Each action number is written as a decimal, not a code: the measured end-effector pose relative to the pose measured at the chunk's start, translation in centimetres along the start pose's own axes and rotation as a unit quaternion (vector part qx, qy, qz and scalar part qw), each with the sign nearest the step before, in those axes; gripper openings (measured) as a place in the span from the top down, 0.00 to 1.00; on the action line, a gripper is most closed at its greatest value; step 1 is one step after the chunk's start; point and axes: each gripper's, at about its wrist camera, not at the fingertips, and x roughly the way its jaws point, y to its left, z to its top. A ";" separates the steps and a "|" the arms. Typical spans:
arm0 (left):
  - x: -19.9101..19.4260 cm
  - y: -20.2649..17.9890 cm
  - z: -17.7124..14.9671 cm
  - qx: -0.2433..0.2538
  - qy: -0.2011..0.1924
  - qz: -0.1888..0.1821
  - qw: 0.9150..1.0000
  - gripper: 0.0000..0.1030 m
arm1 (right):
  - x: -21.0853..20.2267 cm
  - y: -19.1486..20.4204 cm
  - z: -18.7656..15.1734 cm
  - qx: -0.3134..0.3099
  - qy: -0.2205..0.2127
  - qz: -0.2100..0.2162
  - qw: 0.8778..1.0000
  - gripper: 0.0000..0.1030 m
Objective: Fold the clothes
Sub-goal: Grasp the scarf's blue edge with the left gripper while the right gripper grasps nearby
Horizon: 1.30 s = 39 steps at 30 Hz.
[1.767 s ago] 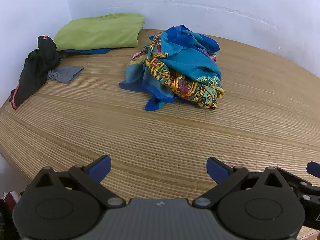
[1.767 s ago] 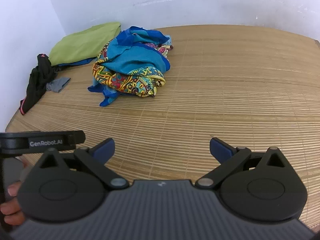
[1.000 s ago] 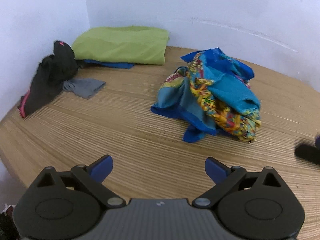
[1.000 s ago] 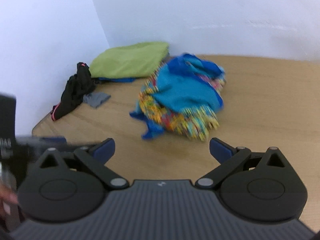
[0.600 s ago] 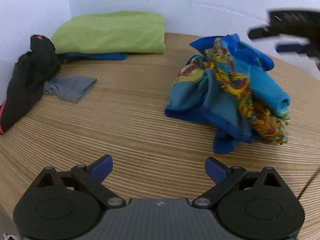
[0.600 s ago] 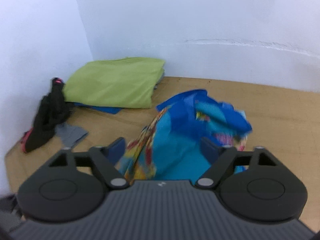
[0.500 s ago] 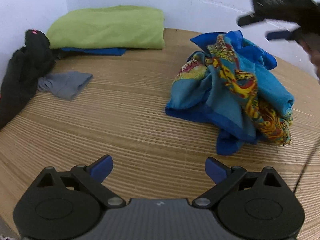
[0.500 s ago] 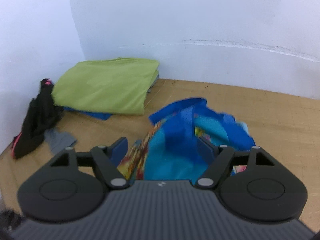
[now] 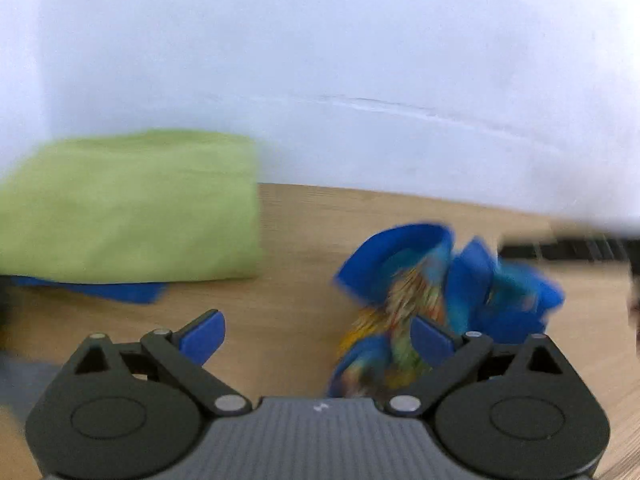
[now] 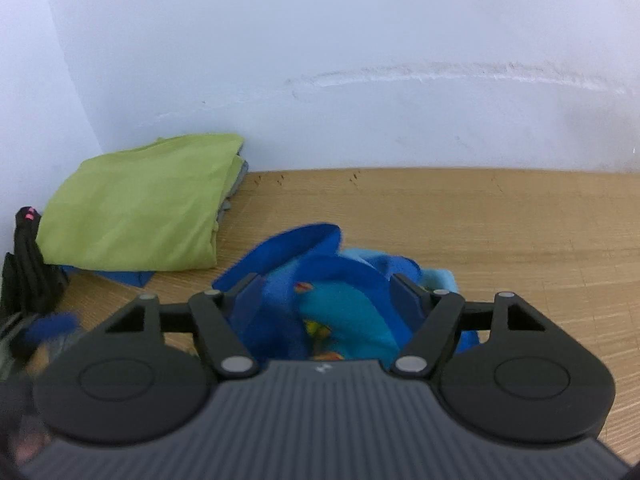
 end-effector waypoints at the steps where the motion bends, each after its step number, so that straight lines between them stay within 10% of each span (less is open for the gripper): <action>1: 1.4 0.2 0.5 -0.021 0.006 -0.026 0.999 0.10 | -0.1 -0.4 -0.1 0.005 0.001 0.005 1.000 0.29; 6: 5.6 1.2 0.2 -0.104 0.029 -0.070 0.992 0.23 | -0.6 -1.9 -0.7 0.027 -0.013 0.033 0.999 0.29; 14: 9.9 1.3 0.6 -0.099 0.068 -0.112 0.986 0.44 | 0.6 -2.3 -1.2 0.020 -0.010 0.051 0.998 0.29; 15: 10.1 1.2 0.6 -0.095 0.066 -0.118 0.986 0.50 | 1.0 -2.5 -1.1 0.025 -0.008 0.051 0.998 0.29; 17: 10.5 1.0 0.7 -0.089 0.064 -0.126 0.986 0.95 | 2.0 -2.7 -1.2 0.031 -0.001 0.049 0.998 0.28; 28: 10.1 0.3 0.4 -0.083 0.072 -0.116 0.987 0.91 | 7.4 -4.3 -2.5 0.058 0.045 0.029 0.997 0.23; 33: 12.3 -0.3 0.0 -0.092 0.089 -0.105 0.986 0.90 | 8.5 -4.5 -3.3 0.083 0.054 0.028 0.995 0.80; 39: 7.4 -0.3 1.2 -0.060 0.002 -0.090 0.994 0.99 | 5.2 -4.2 -2.8 0.097 -0.007 0.016 0.995 0.88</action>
